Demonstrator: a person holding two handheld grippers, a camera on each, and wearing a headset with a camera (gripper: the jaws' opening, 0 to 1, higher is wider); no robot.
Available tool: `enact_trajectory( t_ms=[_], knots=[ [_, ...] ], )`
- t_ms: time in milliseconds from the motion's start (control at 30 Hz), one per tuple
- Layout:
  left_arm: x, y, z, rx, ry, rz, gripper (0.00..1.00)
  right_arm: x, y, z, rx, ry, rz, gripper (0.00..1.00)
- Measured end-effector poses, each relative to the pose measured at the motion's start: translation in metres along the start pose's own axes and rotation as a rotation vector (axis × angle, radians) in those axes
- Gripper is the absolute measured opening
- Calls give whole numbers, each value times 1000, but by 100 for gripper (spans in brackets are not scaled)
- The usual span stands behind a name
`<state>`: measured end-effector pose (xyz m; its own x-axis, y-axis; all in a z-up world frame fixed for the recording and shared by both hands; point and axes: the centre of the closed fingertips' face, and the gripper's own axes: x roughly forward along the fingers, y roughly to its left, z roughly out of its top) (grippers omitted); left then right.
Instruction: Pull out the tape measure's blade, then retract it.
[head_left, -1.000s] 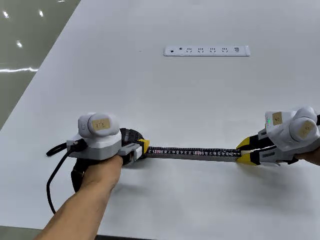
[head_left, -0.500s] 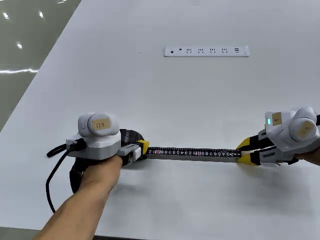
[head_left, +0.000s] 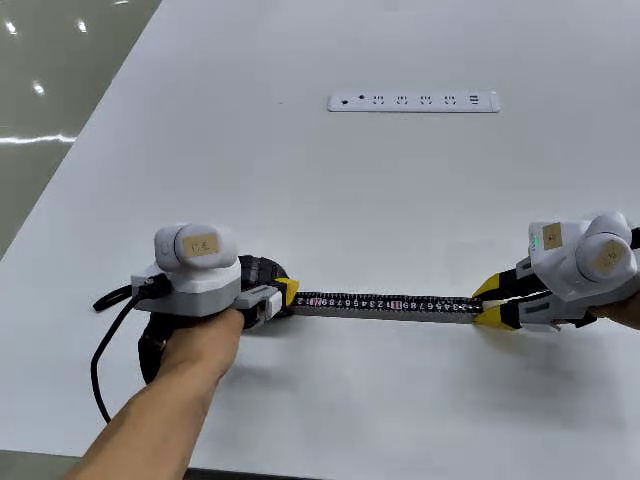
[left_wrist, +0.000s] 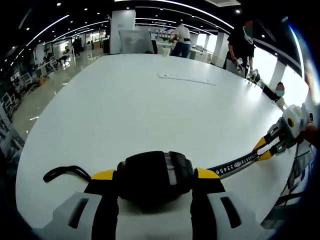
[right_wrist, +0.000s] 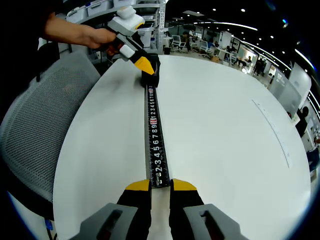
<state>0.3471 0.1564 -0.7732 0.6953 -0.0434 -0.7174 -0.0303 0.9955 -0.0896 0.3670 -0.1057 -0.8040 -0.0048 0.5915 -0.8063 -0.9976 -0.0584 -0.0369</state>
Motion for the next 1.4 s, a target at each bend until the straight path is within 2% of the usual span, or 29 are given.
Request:
enact_trajectory(
  t_ms=[700, 1400],
  knots=[
    [-3, 1, 0, -16, -5, -13, 52, 1, 0, 1, -9, 20, 0, 9],
    [-4, 1, 0, -22, 2, -27, 53, 11, 0, 16, -15, 6, 10, 9]
  ],
)
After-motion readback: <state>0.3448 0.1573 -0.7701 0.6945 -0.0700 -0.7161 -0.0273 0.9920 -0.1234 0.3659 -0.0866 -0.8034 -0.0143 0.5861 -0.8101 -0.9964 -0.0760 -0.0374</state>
